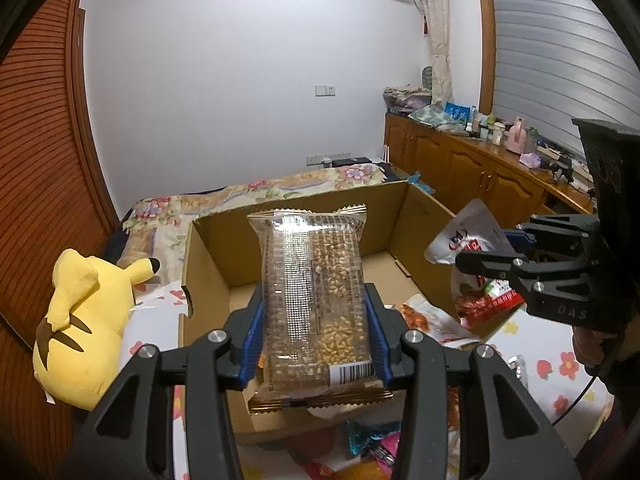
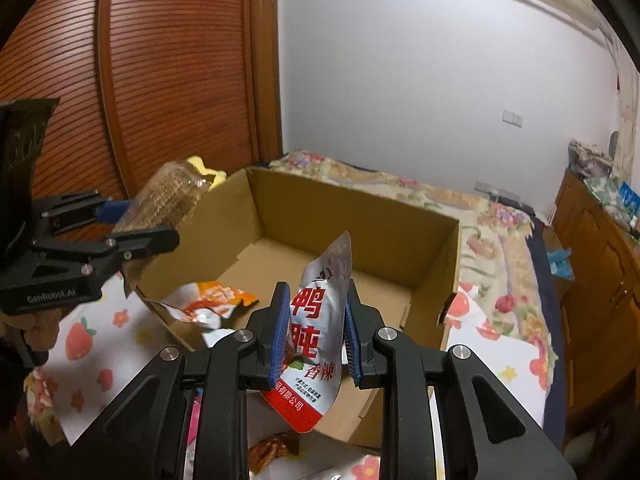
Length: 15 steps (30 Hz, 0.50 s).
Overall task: Organize snacks
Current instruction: 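Carry the cereal bar and duck-gizzard pouch over the box with both tools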
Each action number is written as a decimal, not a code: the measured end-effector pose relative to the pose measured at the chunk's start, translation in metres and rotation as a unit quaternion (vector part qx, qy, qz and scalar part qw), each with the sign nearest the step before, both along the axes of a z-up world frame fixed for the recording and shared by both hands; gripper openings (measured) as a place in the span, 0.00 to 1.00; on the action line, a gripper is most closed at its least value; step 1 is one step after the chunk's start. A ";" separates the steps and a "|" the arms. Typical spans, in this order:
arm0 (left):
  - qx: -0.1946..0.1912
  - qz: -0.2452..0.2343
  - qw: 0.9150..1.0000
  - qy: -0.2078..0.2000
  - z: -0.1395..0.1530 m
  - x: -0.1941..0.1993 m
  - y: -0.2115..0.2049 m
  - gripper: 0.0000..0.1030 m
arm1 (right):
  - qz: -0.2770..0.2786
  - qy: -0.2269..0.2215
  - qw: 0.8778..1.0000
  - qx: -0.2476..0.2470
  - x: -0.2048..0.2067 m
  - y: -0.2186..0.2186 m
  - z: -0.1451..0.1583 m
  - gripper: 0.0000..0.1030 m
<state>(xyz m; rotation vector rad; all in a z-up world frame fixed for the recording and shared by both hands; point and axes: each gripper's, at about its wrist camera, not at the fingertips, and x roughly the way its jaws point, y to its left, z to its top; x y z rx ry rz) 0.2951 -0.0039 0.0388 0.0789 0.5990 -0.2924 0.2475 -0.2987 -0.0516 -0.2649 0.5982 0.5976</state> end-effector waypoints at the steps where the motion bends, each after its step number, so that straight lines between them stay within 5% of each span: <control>1: 0.000 0.000 1.000 0.002 -0.002 0.003 0.000 0.42 | 0.000 0.003 1.000 -0.002 0.002 0.000 -0.002 0.22; 15: 0.002 0.006 1.000 0.023 -0.016 0.018 -0.004 0.45 | -0.010 0.032 0.999 -0.014 0.013 0.001 -0.023 0.25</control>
